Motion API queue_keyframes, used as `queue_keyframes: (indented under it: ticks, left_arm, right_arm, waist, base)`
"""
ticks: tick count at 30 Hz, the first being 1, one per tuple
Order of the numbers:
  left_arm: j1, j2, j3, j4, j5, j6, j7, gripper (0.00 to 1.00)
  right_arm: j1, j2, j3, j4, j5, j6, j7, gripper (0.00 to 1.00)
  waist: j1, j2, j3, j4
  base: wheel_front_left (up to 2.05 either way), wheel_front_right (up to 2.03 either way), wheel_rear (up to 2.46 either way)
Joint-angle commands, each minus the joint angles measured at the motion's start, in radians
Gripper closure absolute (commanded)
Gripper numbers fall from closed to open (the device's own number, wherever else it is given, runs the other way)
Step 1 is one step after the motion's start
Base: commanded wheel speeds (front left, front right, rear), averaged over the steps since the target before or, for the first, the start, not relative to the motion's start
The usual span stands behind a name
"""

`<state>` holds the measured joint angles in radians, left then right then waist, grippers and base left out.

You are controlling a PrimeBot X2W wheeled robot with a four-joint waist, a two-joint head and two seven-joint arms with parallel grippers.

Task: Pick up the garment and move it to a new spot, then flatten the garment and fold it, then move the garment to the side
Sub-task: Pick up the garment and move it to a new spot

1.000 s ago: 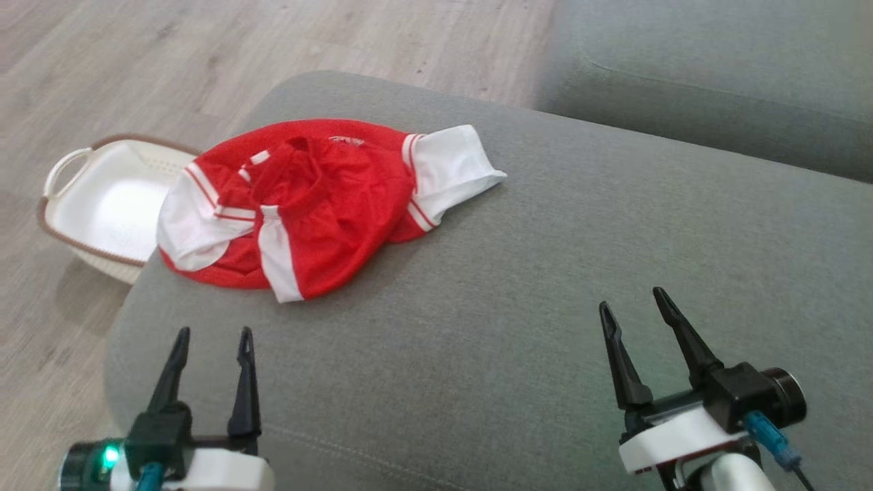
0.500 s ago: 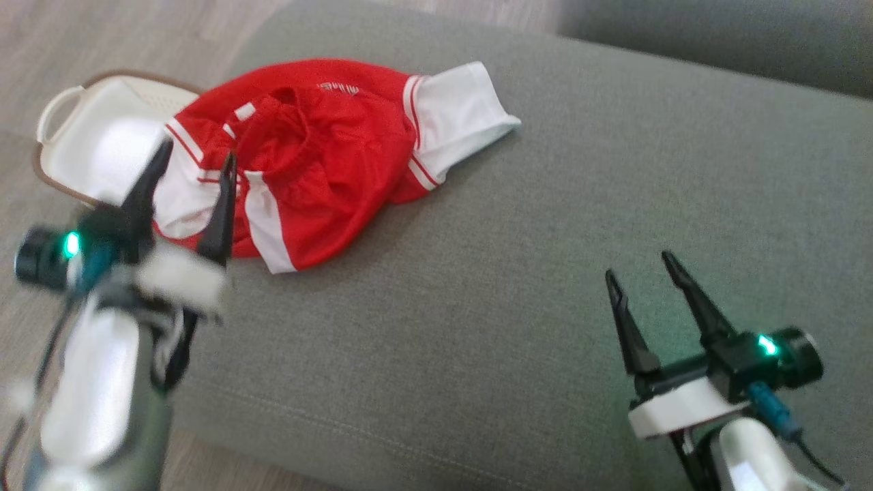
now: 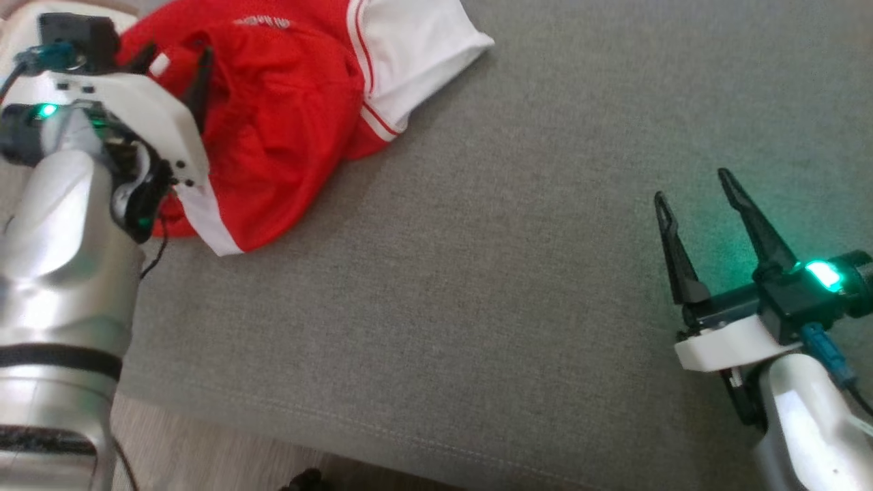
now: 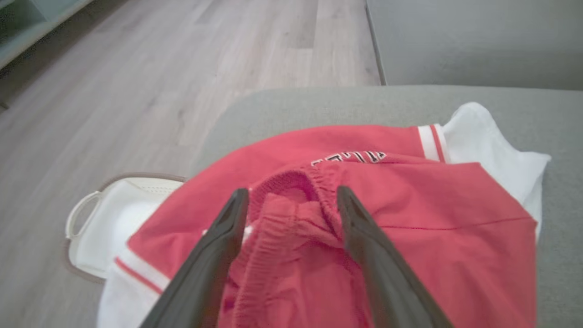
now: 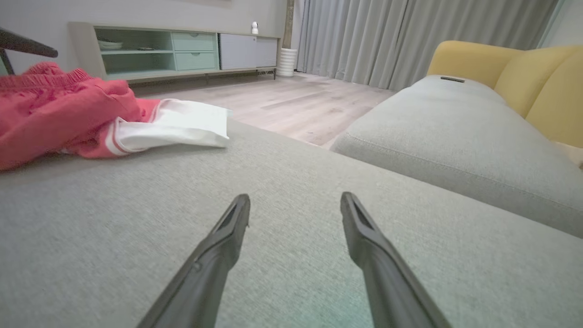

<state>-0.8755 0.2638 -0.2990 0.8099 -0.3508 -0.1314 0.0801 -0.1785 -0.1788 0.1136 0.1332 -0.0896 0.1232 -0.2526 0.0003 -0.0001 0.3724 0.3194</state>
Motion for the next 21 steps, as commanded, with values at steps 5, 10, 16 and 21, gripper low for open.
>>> queue_keyframes:
  ticks: [5,10,16,21]
  left_arm:
    - [-0.099,0.039,-0.047,0.101,-0.073,0.001,0.023,0.0]
    - [-0.129,0.034,-0.112,0.195,-0.107,0.001,0.0,0.0]
    - [-0.149,0.041,-0.196,0.224,-0.14,0.001,-0.093,1.0]
    - [-0.17,0.074,-0.251,0.208,-0.185,0.001,-0.202,1.0]
  right_arm:
    - [-0.013,-0.035,0.005,-0.054,-0.005,0.008,-0.009,0.0]
    - [-0.008,-0.046,0.0,-0.065,-0.005,0.008,-0.009,0.0]
    - [-0.005,-0.044,-0.002,-0.065,-0.004,0.008,-0.009,0.0]
    - [0.004,-0.023,-0.002,-0.046,0.002,0.008,-0.009,0.0]
  waist:
    - [-0.0003,0.0001,0.073,-0.002]
    - [-0.0003,0.0001,0.096,0.004]
    - [-0.0003,0.0001,0.092,0.006]
    - [-0.0003,0.0001,0.039,0.005]
  base:
    - [0.0,0.0,0.0]
    - [0.0,0.0,0.0]
    - [0.0,0.0,0.0]
    - [0.0,0.0,0.0]
